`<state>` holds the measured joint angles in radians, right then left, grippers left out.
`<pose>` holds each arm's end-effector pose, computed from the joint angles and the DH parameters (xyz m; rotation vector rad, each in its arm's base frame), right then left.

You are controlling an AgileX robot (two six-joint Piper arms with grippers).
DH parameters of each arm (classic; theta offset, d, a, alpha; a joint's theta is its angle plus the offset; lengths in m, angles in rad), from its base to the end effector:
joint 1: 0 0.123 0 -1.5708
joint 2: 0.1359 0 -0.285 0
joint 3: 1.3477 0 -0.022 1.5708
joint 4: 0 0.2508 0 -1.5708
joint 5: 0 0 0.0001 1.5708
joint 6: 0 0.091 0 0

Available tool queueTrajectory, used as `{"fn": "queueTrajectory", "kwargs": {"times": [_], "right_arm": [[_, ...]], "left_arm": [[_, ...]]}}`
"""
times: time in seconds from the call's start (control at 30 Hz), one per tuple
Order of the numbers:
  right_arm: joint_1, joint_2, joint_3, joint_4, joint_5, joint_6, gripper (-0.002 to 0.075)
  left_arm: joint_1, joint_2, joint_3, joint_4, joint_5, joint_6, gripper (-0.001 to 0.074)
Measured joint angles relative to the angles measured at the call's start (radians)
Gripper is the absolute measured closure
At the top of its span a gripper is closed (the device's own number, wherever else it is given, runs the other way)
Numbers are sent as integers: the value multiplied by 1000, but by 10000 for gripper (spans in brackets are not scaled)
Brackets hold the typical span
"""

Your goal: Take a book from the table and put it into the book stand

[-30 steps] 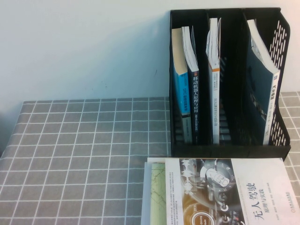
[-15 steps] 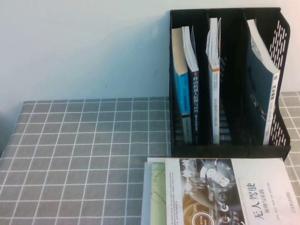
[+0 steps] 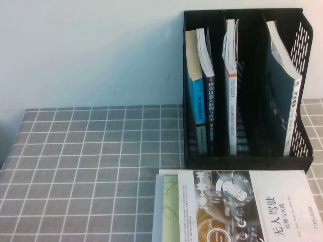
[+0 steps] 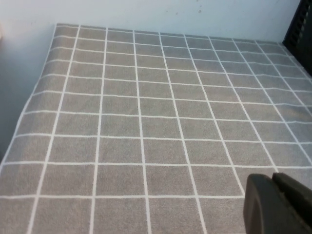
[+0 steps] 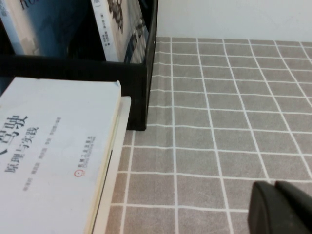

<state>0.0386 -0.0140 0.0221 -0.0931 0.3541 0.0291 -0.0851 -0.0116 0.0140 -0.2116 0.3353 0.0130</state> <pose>0.0530 -0.0009 0.1747 -0.0668 1.8433 -0.0435 0.0526 -0.0108 0.1795 -0.0437 1.8206 -0.2556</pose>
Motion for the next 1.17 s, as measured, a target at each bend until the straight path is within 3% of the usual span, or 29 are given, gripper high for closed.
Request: {"fn": "queueTrajectory", "kwargs": {"times": [1.17], "right_arm": [[0,0,0,0,2,0,729]], "left_arm": [[0,0,0,-2,0,61,735]]}}
